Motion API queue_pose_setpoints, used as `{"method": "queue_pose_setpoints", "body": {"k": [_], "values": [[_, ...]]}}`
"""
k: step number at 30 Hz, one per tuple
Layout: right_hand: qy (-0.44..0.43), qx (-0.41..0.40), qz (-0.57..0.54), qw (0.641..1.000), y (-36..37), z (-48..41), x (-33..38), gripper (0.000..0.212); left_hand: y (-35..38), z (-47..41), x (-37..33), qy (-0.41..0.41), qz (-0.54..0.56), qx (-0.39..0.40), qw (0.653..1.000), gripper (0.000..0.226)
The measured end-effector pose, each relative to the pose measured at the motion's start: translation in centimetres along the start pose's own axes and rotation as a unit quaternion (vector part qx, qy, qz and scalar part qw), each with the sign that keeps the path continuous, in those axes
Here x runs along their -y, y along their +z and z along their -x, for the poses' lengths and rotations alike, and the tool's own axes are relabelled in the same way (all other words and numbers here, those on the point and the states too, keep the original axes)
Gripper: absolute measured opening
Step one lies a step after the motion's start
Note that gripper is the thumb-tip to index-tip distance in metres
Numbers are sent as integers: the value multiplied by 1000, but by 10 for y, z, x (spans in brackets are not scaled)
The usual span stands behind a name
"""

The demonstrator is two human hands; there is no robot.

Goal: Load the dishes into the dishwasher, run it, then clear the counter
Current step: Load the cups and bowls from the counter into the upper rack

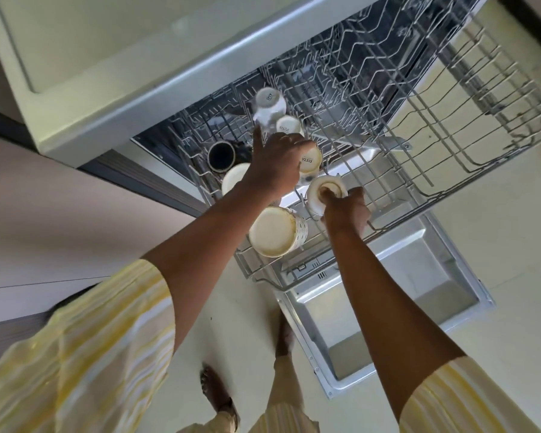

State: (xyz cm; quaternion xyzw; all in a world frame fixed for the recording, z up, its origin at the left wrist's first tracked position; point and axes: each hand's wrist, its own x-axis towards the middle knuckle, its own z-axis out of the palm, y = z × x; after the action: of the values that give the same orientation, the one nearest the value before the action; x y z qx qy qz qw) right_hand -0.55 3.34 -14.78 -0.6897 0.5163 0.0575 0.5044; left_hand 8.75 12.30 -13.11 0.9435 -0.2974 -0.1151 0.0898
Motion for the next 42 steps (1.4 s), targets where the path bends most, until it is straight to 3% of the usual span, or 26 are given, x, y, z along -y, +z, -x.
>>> {"method": "queue_pose_setpoints", "body": {"k": [8,21,27,35,42], "values": [[19,-11,-51,998,12,-14,10,57,12,8,0,-5,-46,68,997,46],[46,-15,-62,997,13,-17,1,74,8,7,-5,-19,-40,54,998,51],[29,-24,-44,998,12,-19,-2,69,9,5,-6,-22,-44,59,997,54],[-83,-83,83,990,7,-4,1,46,5,12,-9,0,-51,43,998,55],[-254,-50,273,927,-2,42,-1,43,-10,62,-9,-58,-5,-39,998,58]]}}
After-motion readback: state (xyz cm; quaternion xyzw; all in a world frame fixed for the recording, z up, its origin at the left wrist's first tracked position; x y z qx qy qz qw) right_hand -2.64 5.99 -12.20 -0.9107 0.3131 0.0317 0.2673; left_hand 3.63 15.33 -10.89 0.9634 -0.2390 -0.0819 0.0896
